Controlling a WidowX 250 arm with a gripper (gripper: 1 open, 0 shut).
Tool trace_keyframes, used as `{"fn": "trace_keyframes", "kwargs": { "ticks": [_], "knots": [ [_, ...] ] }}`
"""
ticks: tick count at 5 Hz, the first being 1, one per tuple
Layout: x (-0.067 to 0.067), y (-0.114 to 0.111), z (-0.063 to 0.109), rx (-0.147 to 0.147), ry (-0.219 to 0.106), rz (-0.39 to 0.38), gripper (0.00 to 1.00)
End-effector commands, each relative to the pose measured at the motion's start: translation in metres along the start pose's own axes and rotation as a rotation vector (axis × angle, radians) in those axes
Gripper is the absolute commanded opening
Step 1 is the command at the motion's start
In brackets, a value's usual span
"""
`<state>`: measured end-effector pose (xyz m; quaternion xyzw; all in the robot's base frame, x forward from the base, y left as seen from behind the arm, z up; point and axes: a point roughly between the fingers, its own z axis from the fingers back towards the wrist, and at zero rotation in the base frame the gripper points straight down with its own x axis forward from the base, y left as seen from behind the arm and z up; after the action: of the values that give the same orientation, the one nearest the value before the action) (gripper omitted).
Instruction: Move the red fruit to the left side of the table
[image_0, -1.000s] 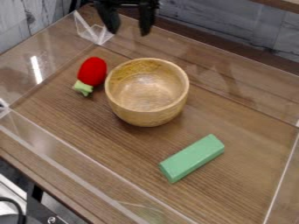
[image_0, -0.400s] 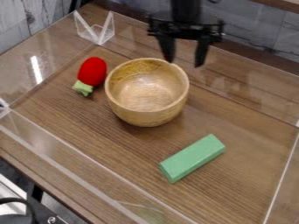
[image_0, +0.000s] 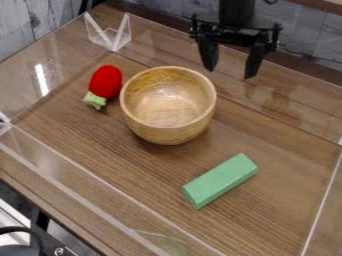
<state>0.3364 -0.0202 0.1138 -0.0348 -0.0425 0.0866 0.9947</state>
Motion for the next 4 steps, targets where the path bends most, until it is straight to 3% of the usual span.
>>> {"fn": "trace_keyframes", "kwargs": {
  "ticks": [1,2,4],
  "knots": [
    [-0.001,-0.004,0.013,-0.026,-0.041,-0.078,1.00],
    [-0.011,-0.004,0.013,-0.042,-0.035,-0.139,1.00],
    [-0.014,0.021,0.019,-0.055,-0.046,-0.178,1.00]
  ]
}}
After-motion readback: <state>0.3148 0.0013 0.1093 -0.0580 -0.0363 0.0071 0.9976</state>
